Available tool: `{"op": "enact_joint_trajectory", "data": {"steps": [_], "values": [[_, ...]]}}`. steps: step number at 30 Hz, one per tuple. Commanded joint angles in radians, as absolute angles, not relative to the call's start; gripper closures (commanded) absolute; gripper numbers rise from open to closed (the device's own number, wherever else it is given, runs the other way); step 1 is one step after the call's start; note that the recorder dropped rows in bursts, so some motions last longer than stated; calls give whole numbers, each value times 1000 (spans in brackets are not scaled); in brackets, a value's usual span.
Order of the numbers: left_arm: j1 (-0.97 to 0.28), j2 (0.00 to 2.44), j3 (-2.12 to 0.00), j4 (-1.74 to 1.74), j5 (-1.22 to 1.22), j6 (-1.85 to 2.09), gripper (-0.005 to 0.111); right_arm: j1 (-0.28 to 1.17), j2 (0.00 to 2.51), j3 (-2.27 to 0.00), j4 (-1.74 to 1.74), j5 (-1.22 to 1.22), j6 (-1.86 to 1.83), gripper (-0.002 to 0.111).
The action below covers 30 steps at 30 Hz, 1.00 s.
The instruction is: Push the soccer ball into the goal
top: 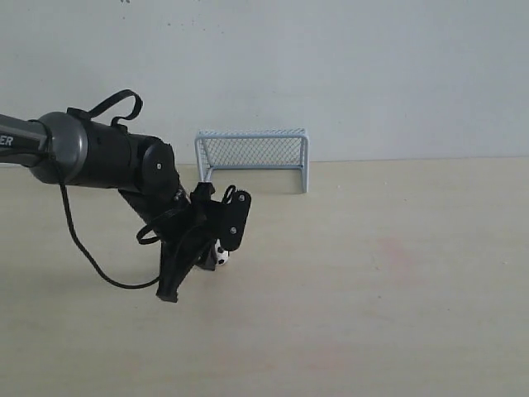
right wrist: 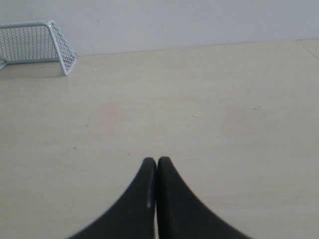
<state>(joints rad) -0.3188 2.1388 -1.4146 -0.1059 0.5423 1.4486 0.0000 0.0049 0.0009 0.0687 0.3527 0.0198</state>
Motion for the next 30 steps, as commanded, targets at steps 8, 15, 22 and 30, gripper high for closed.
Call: {"op": "enact_joint_trajectory", "data": {"steps": [8,15,22,30], "values": [[-323,2005,-1420,-27,-97,1130,102,1,0,0,67,349,21,108],[-314,1697,-1265,-152,8,1130,102,1,0,0,67,349,21,108],[-272,1204,-749,-258,-26,988,102,1,0,0,67,349,21,108],[-272,739,-523,-448,130,951,102,1,0,0,67,349,21,108]]}}
